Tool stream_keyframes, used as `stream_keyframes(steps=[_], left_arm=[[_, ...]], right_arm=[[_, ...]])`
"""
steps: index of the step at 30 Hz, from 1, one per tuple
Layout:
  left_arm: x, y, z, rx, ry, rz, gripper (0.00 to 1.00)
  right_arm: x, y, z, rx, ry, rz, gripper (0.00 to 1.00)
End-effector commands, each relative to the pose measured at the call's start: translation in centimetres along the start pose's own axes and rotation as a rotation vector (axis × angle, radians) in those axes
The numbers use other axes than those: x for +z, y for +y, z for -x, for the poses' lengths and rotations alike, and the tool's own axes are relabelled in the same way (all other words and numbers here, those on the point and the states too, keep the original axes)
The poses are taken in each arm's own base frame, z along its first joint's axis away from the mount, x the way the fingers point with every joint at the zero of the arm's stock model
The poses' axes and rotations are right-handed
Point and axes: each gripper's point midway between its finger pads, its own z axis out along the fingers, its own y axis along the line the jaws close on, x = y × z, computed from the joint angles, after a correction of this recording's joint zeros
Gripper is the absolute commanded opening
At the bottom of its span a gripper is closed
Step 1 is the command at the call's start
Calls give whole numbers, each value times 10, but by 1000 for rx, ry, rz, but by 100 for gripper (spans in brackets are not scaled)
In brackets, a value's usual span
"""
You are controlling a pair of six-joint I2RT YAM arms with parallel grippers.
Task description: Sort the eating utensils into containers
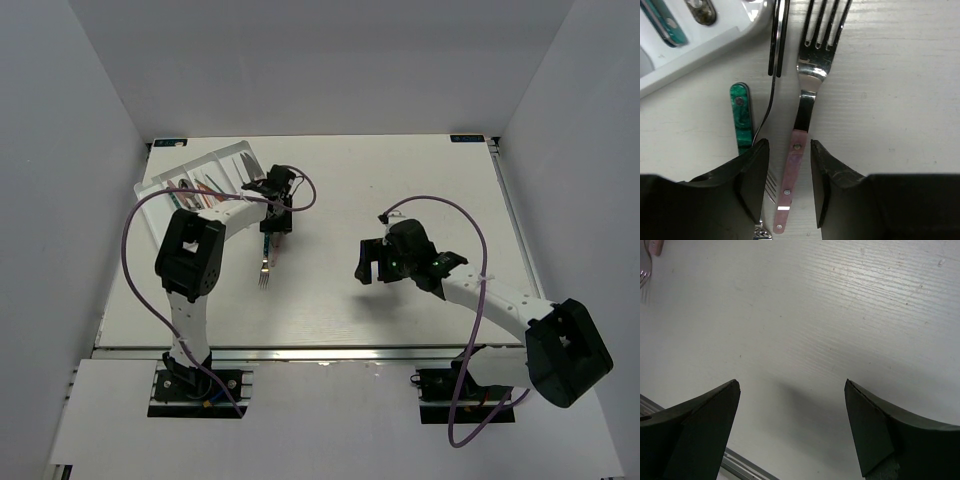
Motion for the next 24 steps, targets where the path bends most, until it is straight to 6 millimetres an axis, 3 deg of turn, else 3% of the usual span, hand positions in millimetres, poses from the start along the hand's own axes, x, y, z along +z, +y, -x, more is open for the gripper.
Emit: stream_keyframes(steps=[1,9,15,21,24], left_arm=[[1,-11,-6,15,13,-57,48],[5,-21,-23,51,39,-48,41],[0,-28,-45,81,53,-21,13],[-3,-42,-63,112,63,-34,0],[-20,-51,-52,99,9,-49,0]], right_arm=[[1,2,6,-15,-20,18,89],[0,3,7,-16,-24,16,89],[-1,2,8,-15,-31,12,89],[-4,2,10,-19,-40,14,89],[-6,1,11,-19,-49,9,89]])
